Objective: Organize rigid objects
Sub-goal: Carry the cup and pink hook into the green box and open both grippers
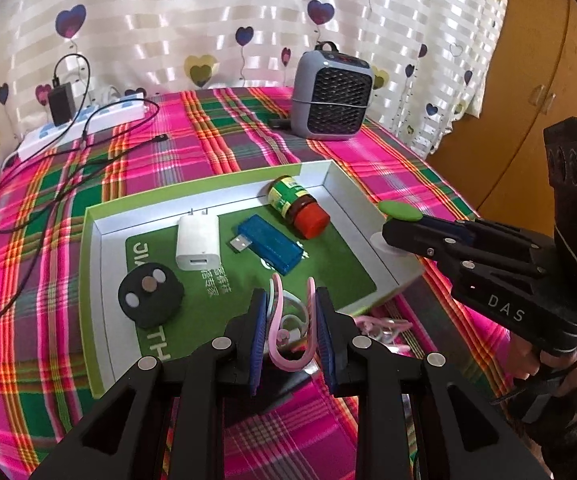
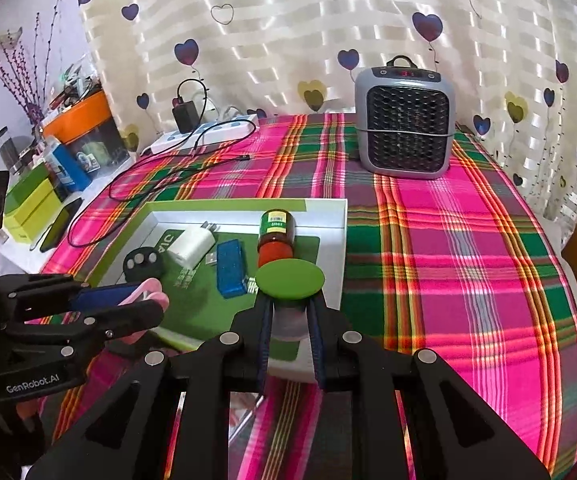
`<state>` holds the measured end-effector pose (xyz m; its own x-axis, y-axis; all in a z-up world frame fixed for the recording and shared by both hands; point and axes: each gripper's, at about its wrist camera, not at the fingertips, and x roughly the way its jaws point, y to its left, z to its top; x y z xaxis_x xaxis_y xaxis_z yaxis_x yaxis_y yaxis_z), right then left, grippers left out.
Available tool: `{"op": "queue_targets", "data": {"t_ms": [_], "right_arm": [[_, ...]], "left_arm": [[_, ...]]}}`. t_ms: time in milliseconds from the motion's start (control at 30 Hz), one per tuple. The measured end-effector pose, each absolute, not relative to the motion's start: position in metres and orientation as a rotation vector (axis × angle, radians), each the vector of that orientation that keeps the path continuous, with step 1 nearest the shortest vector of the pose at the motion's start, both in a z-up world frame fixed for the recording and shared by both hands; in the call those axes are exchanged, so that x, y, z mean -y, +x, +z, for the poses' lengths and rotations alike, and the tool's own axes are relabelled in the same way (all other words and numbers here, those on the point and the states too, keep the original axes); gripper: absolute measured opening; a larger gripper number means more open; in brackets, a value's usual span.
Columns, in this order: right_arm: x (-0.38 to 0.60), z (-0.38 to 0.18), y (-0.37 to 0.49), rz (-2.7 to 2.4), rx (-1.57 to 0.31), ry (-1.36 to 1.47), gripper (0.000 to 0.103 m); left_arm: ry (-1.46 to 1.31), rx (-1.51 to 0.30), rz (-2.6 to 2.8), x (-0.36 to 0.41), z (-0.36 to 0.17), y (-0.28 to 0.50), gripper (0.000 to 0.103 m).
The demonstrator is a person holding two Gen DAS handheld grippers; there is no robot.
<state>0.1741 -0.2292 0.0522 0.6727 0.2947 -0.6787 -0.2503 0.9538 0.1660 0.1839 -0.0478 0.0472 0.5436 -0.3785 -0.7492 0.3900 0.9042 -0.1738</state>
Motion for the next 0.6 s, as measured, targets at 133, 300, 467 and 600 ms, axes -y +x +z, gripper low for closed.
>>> {"op": "queue_targets", "data": {"t_ms": [133, 300, 467, 600], "right_arm": [[0.225, 0.049, 0.185, 0.307, -0.782, 0.04, 0.018], [0.22, 0.043, 0.196, 0.31, -0.801, 0.026, 0.018], [0.218, 0.035, 0.202, 0.313, -0.817, 0.015, 0.018], [0.217, 0.03, 0.208, 0.309, -0.83, 0.012, 0.018]], "left_arm": [[0.009, -0.902, -0.45, 0.048, 0.043, 0.193, 0.022], [0.006, -0.918, -0.445, 0.048, 0.036, 0.203, 0.022], [0.007, -0.933, -0.442, 0.049, 0.029, 0.211, 0.022], [0.011, -0.945, -0.438, 0.051, 0.023, 0.217, 0.022]]}}
